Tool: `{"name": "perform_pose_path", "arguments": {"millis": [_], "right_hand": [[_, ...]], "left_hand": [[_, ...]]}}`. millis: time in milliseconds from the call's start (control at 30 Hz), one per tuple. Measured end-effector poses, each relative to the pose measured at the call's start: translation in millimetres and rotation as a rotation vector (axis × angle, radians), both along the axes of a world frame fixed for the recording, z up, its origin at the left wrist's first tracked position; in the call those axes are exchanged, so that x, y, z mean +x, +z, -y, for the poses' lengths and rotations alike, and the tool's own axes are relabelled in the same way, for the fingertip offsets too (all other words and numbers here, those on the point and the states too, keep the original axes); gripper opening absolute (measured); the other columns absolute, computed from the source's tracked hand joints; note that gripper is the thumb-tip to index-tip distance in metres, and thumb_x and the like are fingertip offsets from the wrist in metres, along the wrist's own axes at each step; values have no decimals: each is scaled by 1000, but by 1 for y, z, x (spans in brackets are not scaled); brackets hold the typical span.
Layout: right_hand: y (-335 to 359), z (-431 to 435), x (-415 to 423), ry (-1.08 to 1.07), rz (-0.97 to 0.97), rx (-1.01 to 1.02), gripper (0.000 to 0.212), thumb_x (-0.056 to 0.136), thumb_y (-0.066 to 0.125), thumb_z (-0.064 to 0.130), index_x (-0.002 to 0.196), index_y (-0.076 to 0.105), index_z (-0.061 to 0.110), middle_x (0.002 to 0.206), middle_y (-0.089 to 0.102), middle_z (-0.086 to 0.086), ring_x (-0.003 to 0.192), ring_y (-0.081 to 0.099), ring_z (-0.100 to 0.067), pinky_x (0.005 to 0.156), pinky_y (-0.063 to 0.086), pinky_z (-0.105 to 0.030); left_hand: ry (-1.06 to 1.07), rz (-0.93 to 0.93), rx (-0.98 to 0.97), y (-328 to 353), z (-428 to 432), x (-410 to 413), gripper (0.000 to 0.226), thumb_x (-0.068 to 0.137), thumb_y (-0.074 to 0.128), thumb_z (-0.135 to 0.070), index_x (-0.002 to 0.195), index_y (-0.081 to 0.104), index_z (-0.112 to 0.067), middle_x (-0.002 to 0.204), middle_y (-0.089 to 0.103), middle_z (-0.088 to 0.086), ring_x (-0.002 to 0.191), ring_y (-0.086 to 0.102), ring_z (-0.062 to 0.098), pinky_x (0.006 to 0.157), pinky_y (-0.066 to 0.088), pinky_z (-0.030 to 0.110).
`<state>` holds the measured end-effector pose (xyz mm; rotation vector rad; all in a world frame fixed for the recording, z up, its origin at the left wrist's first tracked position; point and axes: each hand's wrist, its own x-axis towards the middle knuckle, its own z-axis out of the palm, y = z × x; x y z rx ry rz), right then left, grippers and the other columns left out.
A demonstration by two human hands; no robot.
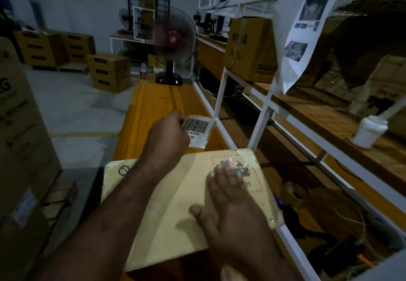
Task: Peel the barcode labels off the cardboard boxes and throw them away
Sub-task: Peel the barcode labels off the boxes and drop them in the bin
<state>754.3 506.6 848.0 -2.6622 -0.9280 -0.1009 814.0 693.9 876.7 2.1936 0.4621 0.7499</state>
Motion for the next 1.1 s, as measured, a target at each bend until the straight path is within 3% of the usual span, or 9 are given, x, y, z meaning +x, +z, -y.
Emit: {"name": "perform_pose_path", "arguments": {"millis": [67, 133, 233, 367, 567, 700, 767, 900, 1100], "right_hand": [[-16, 7, -9, 120, 111, 6, 79, 91, 15, 74, 144, 47, 26, 156, 30, 7, 147, 23, -11, 118, 16, -19], [-23, 30, -3, 139, 185, 132, 49, 98, 34, 60, 123, 66, 33, 138, 53, 20, 133, 42, 5, 102, 43, -25], [-16, 47, 10, -93, 192, 115, 43, 91, 40, 62, 130, 54, 48, 146, 43, 24, 132, 18, 14, 110, 29, -41], [-15, 39, 20, -269, -43, 49, 58, 94, 27, 67, 147, 6, 57, 161, -17, 17, 141, -19, -1, 118, 6, -46], [-18, 19, 40, -426, -89, 58, 66, 88, 27, 76, 148, 9, 55, 163, -7, 6, 149, 7, -30, 109, 30, -60], [-10, 3, 63, -461, -138, 123, 68, 85, 45, 74, 146, 27, 50, 157, 23, -2, 136, 37, -30, 98, 42, -50], [-6, -3, 75, -454, -173, 226, 68, 82, 59, 67, 143, 39, 44, 149, 36, -2, 127, 45, -25, 89, 46, -43], [-2, -24, 97, -435, -129, 404, 59, 82, 71, 50, 136, 49, 40, 145, 36, -4, 123, 47, -25, 87, 51, -40], [-42, -55, 148, -356, -122, 641, 56, 84, 75, 22, 132, 49, 36, 149, 23, 1, 134, 36, -22, 102, 47, -43]], "left_hand": [[-3, 42, -38, 0, 3, -1, 19, 93, 60, -11, 108, 60, -23, 107, 71, 2, 78, 66, 14, 49, 59, 30], [-26, 122, -68, 1, 10, -4, 15, 93, 62, -14, 99, 60, -28, 105, 70, -2, 76, 65, 13, 45, 57, 28], [-18, 241, -75, 7, 10, -22, 16, 91, 65, -16, 89, 60, -31, 93, 67, -9, 70, 61, 11, 44, 48, 31], [107, 310, -147, 1, -9, -62, 13, 90, 67, -16, 97, 65, -26, 89, 67, -8, 67, 59, 10, 54, 45, 25], [173, 243, -245, -35, -27, -103, 16, 90, 68, -18, 85, 62, -32, 92, 70, -4, 76, 64, 13, 58, 48, 26], [133, 276, -296, -44, -36, -94, 15, 91, 68, -18, 86, 63, -32, 89, 70, -8, 78, 69, 16, 64, 60, 42], [138, 306, -275, -40, -41, -87, 12, 91, 67, -16, 90, 64, -27, 93, 70, -6, 80, 68, 10, 59, 59, 31], [123, 428, -208, -22, -57, -67, 16, 90, 67, -7, 95, 62, -22, 95, 66, -5, 81, 61, -3, 57, 48, 4], [92, 375, -236, -37, -95, 2, 19, 90, 67, -8, 94, 60, -25, 94, 66, -4, 80, 63, 6, 70, 58, 30]]}}
